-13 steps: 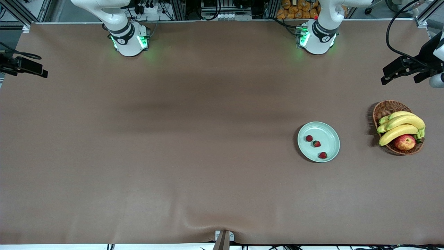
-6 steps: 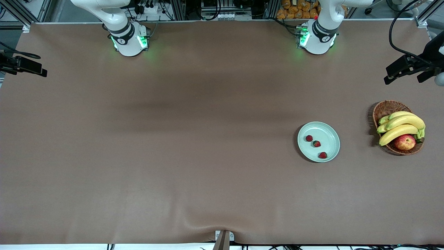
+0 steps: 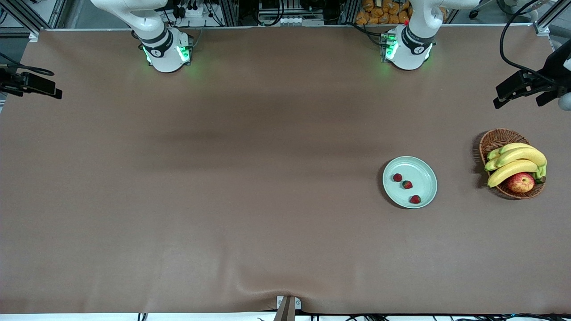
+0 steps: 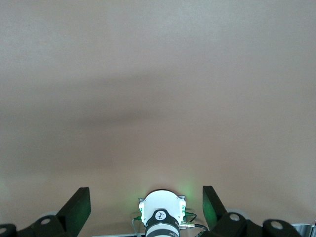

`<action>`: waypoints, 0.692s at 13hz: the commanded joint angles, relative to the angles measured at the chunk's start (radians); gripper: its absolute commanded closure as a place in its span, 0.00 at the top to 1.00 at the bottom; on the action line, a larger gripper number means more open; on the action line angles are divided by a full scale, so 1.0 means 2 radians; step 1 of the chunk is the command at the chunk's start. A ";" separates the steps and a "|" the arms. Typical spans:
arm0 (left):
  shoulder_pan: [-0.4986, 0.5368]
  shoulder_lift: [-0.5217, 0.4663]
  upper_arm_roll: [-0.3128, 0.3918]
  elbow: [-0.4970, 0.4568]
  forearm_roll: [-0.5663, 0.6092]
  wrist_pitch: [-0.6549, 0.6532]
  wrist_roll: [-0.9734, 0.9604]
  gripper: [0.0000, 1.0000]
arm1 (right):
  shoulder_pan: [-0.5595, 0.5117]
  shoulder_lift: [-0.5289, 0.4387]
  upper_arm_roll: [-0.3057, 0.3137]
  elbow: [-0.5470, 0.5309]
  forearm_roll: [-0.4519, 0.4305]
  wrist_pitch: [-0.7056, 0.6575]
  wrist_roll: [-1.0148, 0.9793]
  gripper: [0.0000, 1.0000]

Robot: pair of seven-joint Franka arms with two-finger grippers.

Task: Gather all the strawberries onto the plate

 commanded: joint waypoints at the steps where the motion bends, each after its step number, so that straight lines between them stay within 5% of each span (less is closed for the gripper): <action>1: -0.002 0.001 0.001 0.006 -0.004 -0.001 0.004 1.00 | 0.008 -0.001 -0.007 0.004 0.001 0.000 0.003 1.00; 9: -0.008 0.010 0.000 0.004 -0.001 -0.003 0.002 1.00 | 0.007 0.000 -0.007 0.004 0.001 0.001 0.003 1.00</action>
